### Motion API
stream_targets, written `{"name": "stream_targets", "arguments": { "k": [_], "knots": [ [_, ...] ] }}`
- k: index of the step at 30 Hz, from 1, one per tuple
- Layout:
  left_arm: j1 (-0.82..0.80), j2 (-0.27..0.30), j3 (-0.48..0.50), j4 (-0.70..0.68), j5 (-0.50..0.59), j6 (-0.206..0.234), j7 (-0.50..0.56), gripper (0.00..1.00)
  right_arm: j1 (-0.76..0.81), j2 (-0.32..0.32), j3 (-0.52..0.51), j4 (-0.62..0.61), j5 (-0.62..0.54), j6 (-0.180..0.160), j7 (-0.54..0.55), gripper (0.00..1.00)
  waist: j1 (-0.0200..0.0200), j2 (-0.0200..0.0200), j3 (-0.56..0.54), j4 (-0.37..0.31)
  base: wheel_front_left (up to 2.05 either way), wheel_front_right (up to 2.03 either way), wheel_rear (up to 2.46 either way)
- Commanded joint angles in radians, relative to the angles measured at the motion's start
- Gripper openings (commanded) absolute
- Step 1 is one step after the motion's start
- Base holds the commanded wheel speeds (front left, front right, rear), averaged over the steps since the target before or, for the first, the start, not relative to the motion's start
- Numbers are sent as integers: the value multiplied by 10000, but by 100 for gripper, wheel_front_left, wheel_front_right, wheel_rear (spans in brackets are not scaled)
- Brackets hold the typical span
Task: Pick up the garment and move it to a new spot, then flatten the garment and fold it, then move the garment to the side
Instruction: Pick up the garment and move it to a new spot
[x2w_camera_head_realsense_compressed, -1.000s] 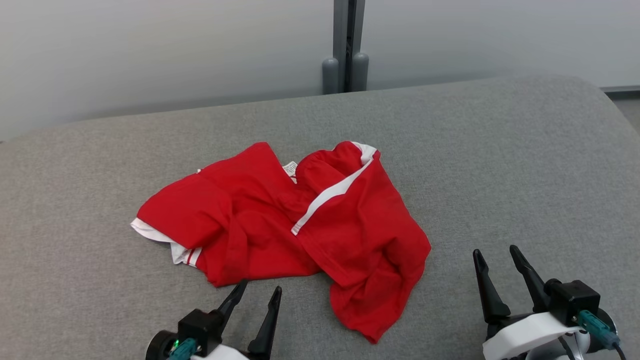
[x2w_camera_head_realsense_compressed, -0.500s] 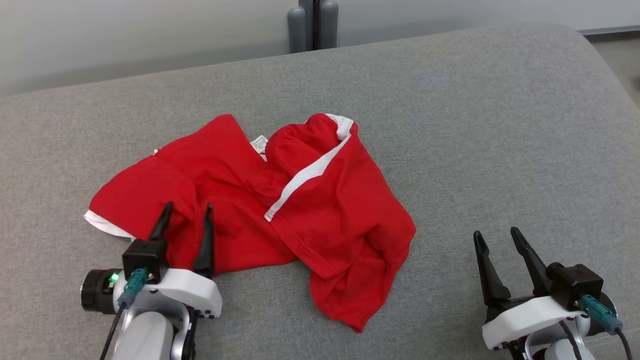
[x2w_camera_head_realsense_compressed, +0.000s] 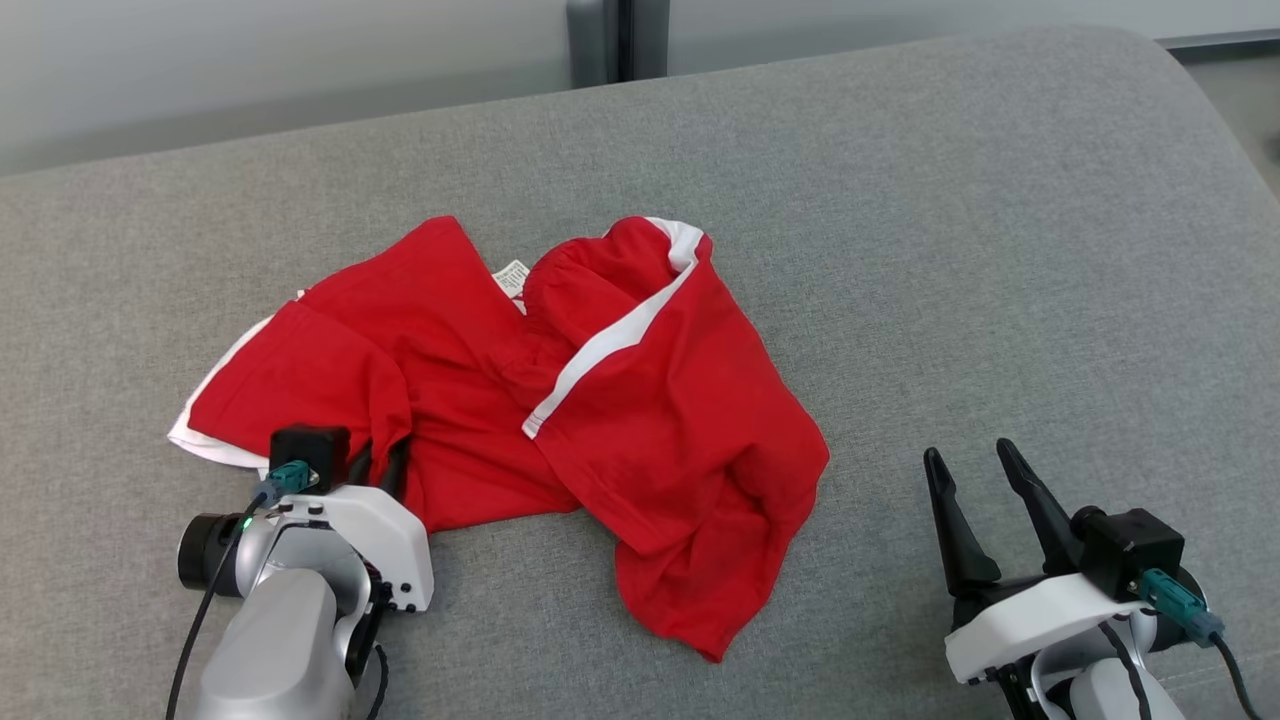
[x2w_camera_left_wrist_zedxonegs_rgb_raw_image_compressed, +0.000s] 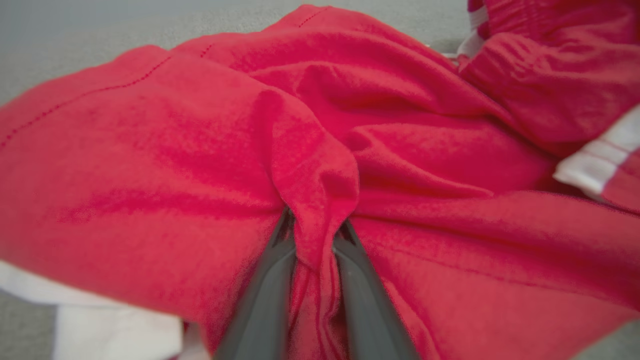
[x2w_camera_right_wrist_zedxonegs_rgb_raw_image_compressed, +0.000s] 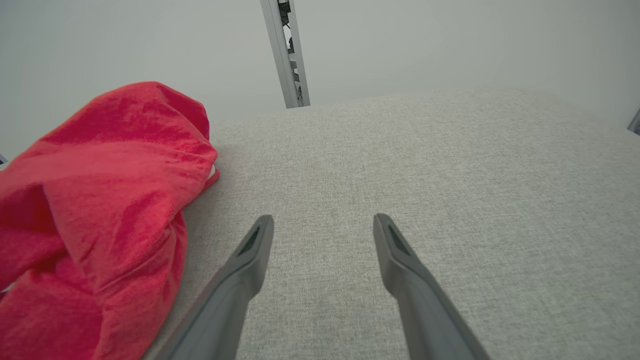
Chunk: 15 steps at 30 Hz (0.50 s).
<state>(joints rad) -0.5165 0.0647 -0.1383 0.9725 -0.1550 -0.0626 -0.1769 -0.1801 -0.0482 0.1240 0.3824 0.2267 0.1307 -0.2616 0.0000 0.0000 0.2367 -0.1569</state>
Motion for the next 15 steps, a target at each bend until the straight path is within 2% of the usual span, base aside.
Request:
{"name": "stream_targets", "arguments": {
  "k": [1,4,8,15],
  "knots": [
    [265,16,-113,592,-44,-86,424,0,-51,-52,-7,60,49,1,-51,100,0,0,-84,16,0,0,0],
    [-193,38,-274,986,-49,-309,433,0,97,-52,-54,134,151,1,-51,100,0,0,-300,75,0,0,0],
    [-1086,321,-319,905,-33,-374,-152,0,319,-49,-203,198,195,1,-51,100,0,0,-687,268,0,0,0],
    [-2379,1198,-147,249,-73,-422,-688,0,690,-49,-373,186,282,1,-51,100,0,0,-1402,715,0,0,0]
  ]
}}
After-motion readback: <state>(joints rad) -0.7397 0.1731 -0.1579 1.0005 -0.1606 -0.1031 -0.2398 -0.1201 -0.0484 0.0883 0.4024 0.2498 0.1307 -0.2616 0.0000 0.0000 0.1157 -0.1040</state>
